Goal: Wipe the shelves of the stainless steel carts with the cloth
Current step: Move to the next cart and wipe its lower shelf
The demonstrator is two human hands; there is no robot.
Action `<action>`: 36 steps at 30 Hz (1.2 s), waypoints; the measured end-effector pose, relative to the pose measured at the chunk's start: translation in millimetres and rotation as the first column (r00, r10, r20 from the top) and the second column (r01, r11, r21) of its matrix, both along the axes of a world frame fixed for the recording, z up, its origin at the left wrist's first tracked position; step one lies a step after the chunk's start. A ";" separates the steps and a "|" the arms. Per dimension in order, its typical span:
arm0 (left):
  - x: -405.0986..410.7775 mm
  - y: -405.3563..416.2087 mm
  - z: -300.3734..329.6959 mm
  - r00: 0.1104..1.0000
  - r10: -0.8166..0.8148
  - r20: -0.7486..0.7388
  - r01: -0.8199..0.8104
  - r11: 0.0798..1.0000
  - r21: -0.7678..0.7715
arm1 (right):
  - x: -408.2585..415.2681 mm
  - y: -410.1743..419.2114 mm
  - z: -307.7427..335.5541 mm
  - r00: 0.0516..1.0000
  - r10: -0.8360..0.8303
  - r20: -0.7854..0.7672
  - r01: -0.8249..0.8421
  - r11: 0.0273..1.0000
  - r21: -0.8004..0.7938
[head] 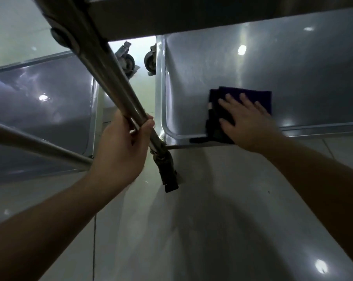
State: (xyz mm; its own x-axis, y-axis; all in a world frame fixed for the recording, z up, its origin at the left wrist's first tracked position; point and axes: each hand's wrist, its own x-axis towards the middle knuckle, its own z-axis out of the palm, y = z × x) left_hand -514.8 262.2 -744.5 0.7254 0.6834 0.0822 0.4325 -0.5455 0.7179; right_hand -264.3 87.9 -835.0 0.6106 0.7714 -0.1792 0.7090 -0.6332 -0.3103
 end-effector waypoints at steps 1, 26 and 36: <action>0.1 -0.5 -0.2 1.000 -0.003 -0.001 0.003 1.000 0.006 | 14.3 -18.7 1.9 0.995 -0.096 -0.004 0.096 0.995 -0.019; 2.8 -7.9 5.1 0.999 0.000 -0.046 0.006 0.994 0.114 | 52.4 -53.2 3.5 0.988 -0.115 0.098 0.114 0.993 0.020; 4.4 -9.5 2.3 0.998 0.058 -0.008 -0.056 0.993 0.105 | 114.3 -63.4 -0.2 0.916 -0.402 -0.009 0.402 0.915 -0.031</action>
State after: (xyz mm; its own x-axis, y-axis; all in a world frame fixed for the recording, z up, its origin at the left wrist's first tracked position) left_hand -510.4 252.8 -742.2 0.6867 0.7117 0.1480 0.4726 -0.5918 0.6531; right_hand -150.0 24.5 -835.2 0.8652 0.4560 -0.2085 0.3884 -0.8725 -0.2965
